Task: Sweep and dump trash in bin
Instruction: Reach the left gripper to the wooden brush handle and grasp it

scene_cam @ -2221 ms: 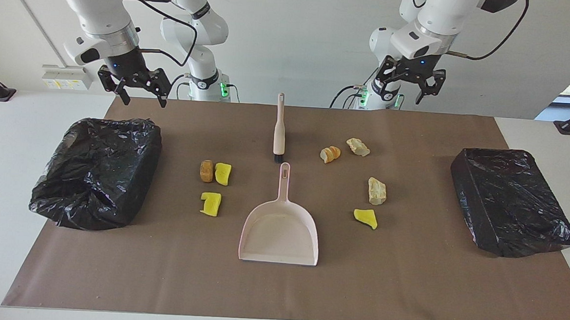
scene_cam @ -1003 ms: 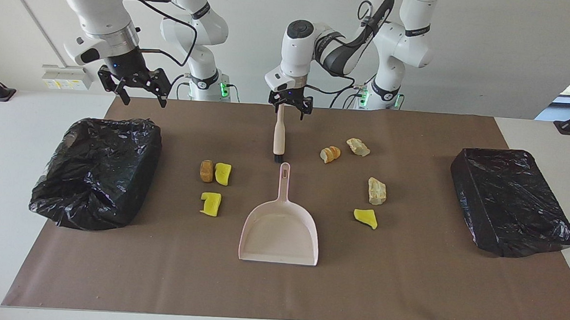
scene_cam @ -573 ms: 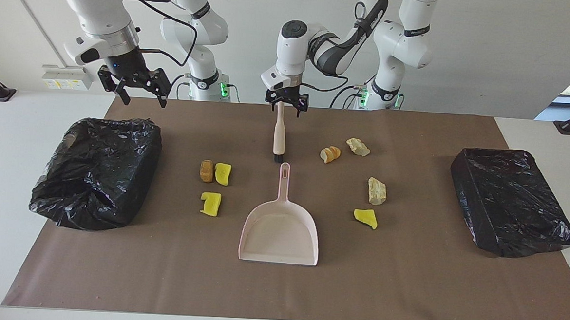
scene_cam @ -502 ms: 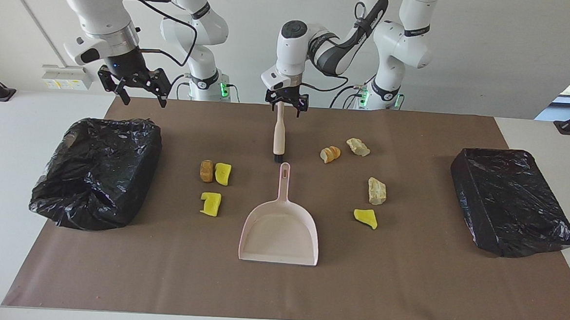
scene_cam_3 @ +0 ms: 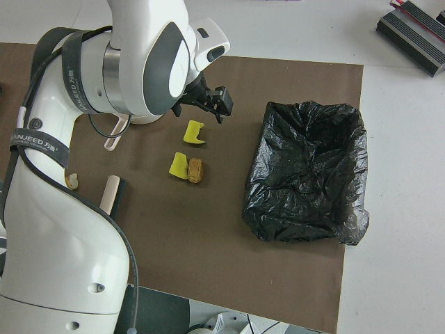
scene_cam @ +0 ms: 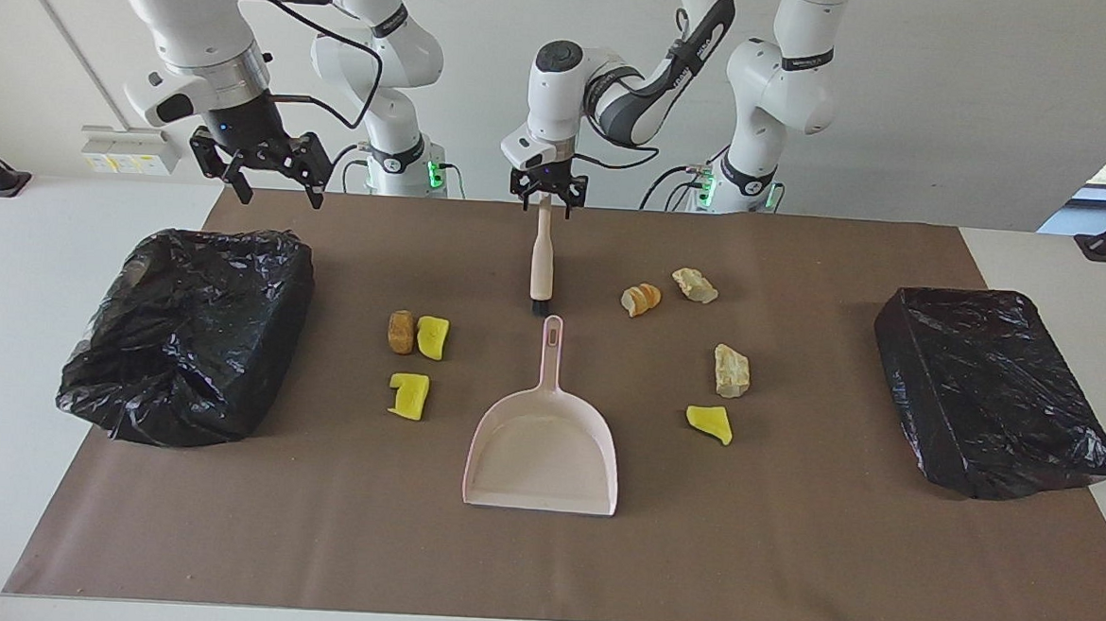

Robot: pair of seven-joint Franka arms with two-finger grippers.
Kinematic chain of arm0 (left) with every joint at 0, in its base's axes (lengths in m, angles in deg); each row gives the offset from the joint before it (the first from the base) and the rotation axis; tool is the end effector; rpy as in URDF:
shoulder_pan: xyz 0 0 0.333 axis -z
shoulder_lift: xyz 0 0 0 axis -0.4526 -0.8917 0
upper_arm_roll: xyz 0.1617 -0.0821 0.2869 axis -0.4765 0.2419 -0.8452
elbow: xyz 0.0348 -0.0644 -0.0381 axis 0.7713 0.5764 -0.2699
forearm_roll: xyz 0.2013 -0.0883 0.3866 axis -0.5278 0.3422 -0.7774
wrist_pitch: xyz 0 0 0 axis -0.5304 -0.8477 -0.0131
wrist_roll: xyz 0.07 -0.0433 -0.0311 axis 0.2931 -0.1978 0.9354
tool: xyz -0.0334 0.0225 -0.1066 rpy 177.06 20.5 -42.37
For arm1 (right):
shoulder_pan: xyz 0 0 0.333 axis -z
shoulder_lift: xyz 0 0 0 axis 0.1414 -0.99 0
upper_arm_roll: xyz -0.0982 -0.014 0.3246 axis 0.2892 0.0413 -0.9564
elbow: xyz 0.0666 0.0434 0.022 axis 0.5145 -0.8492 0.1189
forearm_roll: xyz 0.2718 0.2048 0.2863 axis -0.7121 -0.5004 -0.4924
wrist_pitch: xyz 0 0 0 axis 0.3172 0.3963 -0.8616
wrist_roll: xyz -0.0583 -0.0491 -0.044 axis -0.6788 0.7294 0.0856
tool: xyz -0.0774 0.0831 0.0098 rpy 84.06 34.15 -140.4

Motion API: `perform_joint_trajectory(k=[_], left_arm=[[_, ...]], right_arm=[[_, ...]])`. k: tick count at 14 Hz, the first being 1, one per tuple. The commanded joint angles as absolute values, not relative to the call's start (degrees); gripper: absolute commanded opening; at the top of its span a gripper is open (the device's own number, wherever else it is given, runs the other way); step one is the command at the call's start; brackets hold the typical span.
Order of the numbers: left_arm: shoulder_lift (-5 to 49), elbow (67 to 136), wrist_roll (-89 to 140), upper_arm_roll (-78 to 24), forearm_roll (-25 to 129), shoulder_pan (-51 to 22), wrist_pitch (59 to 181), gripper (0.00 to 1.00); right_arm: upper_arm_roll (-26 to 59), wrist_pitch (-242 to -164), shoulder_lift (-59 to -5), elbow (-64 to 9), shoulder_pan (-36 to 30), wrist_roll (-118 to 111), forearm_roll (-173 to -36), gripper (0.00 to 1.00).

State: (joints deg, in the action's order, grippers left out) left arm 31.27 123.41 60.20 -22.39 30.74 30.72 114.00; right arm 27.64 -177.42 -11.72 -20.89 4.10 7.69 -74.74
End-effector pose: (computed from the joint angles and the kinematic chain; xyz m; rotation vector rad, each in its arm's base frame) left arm 0.2288 -0.5082 0.3265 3.0881 -0.3393 -0.0693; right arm 0.5786 0.0039 0.6361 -3.1214 0.0855 -0.0071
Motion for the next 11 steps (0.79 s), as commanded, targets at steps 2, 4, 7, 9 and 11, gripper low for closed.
perform_joint_trajectory(k=[2, 4, 7, 9, 11], left_arm=[[31.3, 124.5, 63.3, -23.3, 31.6, 31.7, 115.7, 0.54], [31.2, 124.5, 63.3, -23.4, 31.6, 31.7, 115.3, 0.28], [31.4, 124.1, 63.1, -23.4, 31.6, 31.6, 114.3, 0.0], [32.4, 123.3, 63.1, -23.8, 31.6, 28.8, 109.5, 0.0], [33.5, 119.6, 62.7, -23.9, 31.4, 24.9, 102.2, 0.0]], right_arm=[[27.5, -177.9, -11.7, -21.3, 4.8, 6.5, -75.8, 1.0], [26.9, -175.5, -11.5, -21.3, 4.2, 6.6, -75.3, 1.0], [26.8, -170.5, -10.0, -21.4, 3.6, 5.8, -73.4, 1.0], [26.7, -172.7, -10.3, -21.4, 3.5, 4.9, -73.8, 1.0], [26.7, -173.2, -10.1, -22.0, 1.3, 5.0, -73.6, 1.0]])
